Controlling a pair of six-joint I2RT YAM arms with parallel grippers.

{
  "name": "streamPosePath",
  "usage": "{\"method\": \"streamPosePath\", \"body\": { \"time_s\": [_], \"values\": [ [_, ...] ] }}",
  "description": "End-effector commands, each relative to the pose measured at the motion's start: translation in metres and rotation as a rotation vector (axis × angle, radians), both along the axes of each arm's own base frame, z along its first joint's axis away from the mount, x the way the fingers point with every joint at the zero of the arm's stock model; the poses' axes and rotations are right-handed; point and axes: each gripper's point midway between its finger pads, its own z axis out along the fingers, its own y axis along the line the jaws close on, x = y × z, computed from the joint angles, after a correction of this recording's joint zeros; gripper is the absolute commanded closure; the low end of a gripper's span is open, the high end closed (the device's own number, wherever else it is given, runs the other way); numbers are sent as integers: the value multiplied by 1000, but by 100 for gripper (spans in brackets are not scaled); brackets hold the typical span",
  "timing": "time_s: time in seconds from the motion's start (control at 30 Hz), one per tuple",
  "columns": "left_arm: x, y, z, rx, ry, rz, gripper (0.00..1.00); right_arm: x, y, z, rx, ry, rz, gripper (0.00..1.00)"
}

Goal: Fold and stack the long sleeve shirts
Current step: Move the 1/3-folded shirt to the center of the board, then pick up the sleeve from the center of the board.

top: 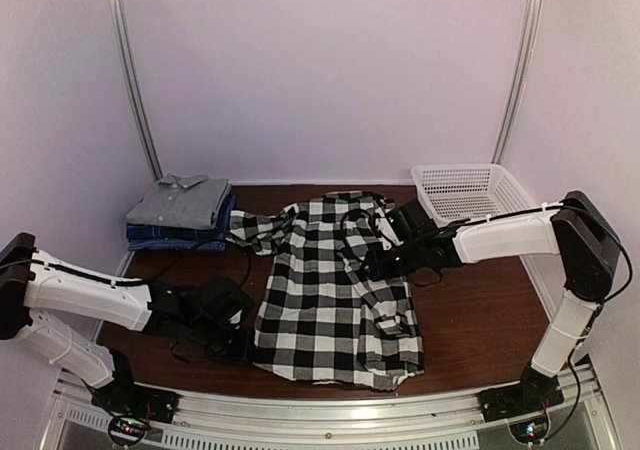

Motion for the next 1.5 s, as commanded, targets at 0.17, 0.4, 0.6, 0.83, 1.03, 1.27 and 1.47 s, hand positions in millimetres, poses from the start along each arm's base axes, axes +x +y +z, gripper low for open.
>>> {"method": "streamPosePath", "body": {
  "time_s": [0.17, 0.4, 0.6, 0.83, 1.03, 1.27, 1.47],
  "values": [
    [-34, -6, -1, 50, 75, -53, 100, -24, -21, -8, 20, 17, -53, 54],
    [-53, 1, -10, 78, 128, -40, 100, -67, -42, -36, -8, 81, -60, 55],
    [-45, 0, 6, 91, 84, -38, 75, -78, -48, -47, -30, 103, -52, 54],
    [-1, 8, 65, 171, -131, 27, 54, -66, -44, -1, 5, 9, -53, 54],
    [58, 13, 114, 175, -294, 62, 43, -55, -39, 49, 62, -106, -46, 50],
    [138, 30, 164, 191, -469, 111, 36, -49, -36, 94, 133, -198, -46, 47],
    [197, 52, 186, 179, -549, 191, 32, -53, -39, 114, 169, -235, -46, 46]
  ]
}}
